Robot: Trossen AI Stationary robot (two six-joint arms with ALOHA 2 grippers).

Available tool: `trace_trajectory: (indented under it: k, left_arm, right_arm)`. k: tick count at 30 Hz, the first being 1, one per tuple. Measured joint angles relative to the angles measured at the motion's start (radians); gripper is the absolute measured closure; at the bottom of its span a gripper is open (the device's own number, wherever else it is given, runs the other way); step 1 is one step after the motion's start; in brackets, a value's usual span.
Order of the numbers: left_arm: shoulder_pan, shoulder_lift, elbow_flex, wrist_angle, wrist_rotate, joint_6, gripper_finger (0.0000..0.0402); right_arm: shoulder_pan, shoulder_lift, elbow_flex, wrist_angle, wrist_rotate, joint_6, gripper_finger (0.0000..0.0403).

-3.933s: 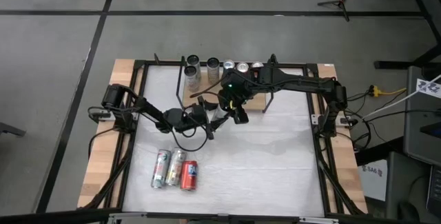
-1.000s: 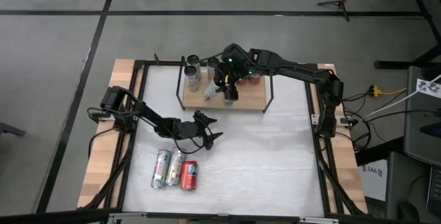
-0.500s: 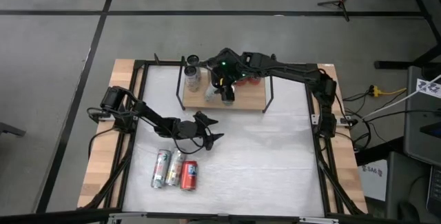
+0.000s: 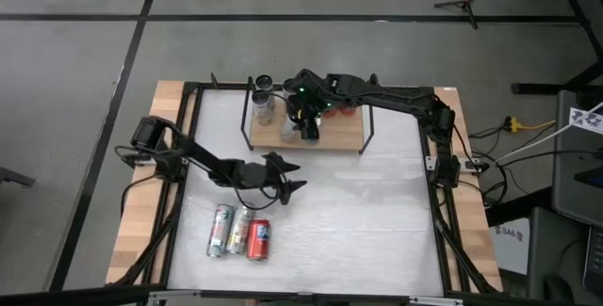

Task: Place canned beverage on shelf
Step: Put the top white yellow soda can on the shelf aligned with the other white yellow soda can

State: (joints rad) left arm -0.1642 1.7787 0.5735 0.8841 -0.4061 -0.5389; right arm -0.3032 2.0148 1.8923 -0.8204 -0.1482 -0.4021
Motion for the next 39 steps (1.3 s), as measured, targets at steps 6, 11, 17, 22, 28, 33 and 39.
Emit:
trace_trajectory:
  k: [6, 11, 17, 22, 28, 33, 39]
  left_arm:
    - [0.000, -0.120, 0.000, -0.051, -0.033, 0.109, 0.0136]
    - [0.002, -0.244, 0.000, -0.171, -0.100, 0.169, 0.0164]
    - [0.010, -0.376, 0.000, -0.338, -0.238, 0.219, 0.0195]
    - [0.042, -0.426, 0.000, -0.442, -0.328, 0.213, 0.0216]
    - [0.101, -0.426, 0.000, -0.448, -0.325, 0.205, 0.0245]
    - [0.126, -0.426, 0.000, -0.449, -0.330, 0.206, 0.0266]
    - [0.127, -0.426, 0.000, -0.449, -0.330, 0.206, 0.0276]
  right_arm:
    - [0.002, 0.000, 0.000, 0.000, 0.001, 0.000, 0.0149]
    - [0.002, 0.000, 0.000, -0.001, 0.001, 0.000, 0.0148]
    - [0.002, 0.000, 0.000, 0.001, 0.000, 0.000, 0.0146]
    - [0.002, 0.000, 0.000, 0.002, 0.000, 0.000, 0.0125]
    - [0.002, 0.000, -0.001, 0.009, 0.000, 0.001, 0.0105]
    - [0.001, 0.000, -0.001, 0.016, 0.000, 0.000, 0.0103]
    - [0.001, 0.000, -0.001, 0.036, 0.000, 0.000, 0.0103]
